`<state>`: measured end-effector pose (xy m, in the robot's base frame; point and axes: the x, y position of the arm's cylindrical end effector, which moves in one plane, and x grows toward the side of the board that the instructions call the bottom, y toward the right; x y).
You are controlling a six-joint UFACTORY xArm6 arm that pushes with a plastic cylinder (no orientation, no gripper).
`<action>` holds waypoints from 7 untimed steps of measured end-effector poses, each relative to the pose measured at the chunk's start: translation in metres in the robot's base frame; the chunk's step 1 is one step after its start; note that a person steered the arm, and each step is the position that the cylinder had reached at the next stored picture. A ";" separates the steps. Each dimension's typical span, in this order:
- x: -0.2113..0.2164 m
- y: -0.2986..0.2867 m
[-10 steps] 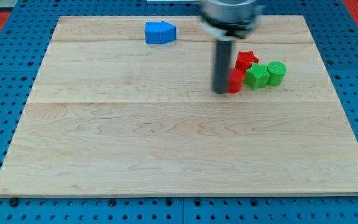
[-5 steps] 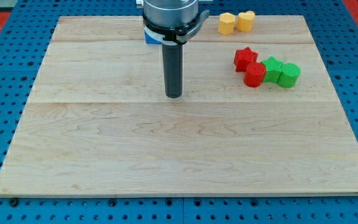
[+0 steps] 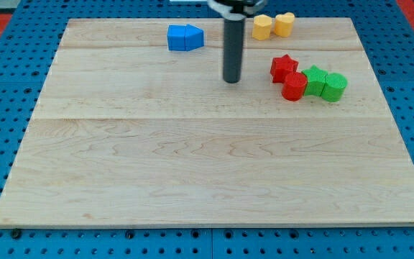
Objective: Place the yellow hexagon in between the blue blocks
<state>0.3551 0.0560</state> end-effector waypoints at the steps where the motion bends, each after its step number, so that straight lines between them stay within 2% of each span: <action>1: -0.027 0.005; 2: -0.067 0.056; 4: -0.122 0.187; 5: -0.163 0.183; 6: -0.160 0.114; 7: -0.155 0.002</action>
<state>0.2002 0.0578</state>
